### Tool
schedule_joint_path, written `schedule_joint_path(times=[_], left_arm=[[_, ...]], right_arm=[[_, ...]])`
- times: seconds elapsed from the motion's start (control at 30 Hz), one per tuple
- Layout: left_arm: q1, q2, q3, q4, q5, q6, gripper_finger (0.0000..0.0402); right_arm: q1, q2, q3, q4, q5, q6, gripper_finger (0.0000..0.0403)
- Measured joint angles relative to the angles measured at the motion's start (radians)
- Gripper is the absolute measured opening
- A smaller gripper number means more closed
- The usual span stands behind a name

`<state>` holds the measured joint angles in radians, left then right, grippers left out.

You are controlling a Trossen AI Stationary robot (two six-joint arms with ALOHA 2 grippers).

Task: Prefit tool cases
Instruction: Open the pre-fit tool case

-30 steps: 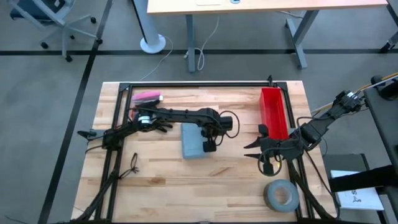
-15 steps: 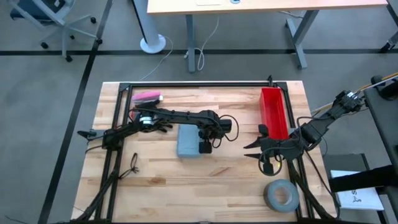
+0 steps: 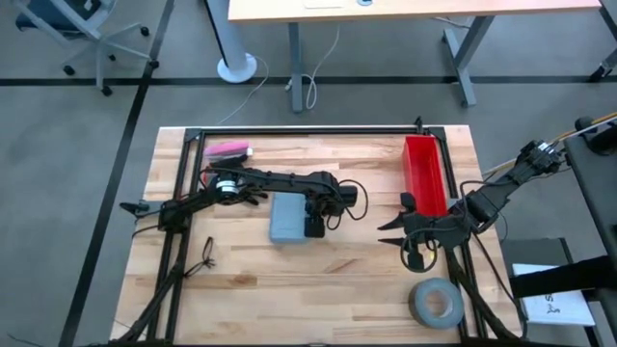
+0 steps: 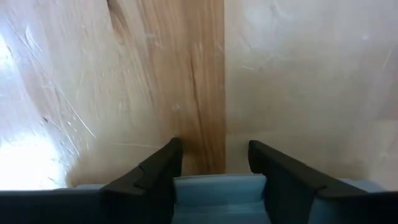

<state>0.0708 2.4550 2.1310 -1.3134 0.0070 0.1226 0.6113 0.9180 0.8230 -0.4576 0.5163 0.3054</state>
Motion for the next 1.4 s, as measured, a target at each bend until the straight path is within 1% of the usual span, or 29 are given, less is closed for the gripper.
schedule_joint_path(times=[0.13,0.33,0.57,0.83,1.0,1.17,1.4], left_arm=[[-0.002,0.0,0.012,-0.017,0.002,-0.001,0.0172],[-0.012,0.0,0.022,-0.052,0.002,-0.006,0.0192],[-0.021,0.0,0.072,-0.112,0.002,-0.027,0.0176],[-0.023,0.0,0.138,-0.203,0.002,-0.053,0.0193],[-0.026,-0.001,0.167,-0.257,0.002,-0.062,0.0182],[-0.029,-0.011,0.161,-0.259,0.002,-0.076,0.0176],[-0.038,-0.036,0.159,-0.259,0.003,-0.087,0.0189]], right_arm=[[0.0,0.0,0.0,0.0,0.0,0.002,0.0103],[0.0,0.0,0.0,0.0,0.0,0.009,0.0108],[0.0,0.0,0.0,0.0,0.0,0.01,0.0111],[0.0,0.0,0.0,0.0,0.0,0.018,0.0103],[0.0,0.0,0.0,0.0,0.0,0.019,0.0111],[0.0,0.011,0.0,0.0,0.003,0.03,0.0119],[0.0,0.062,0.0,0.024,0.004,0.032,0.0121]])
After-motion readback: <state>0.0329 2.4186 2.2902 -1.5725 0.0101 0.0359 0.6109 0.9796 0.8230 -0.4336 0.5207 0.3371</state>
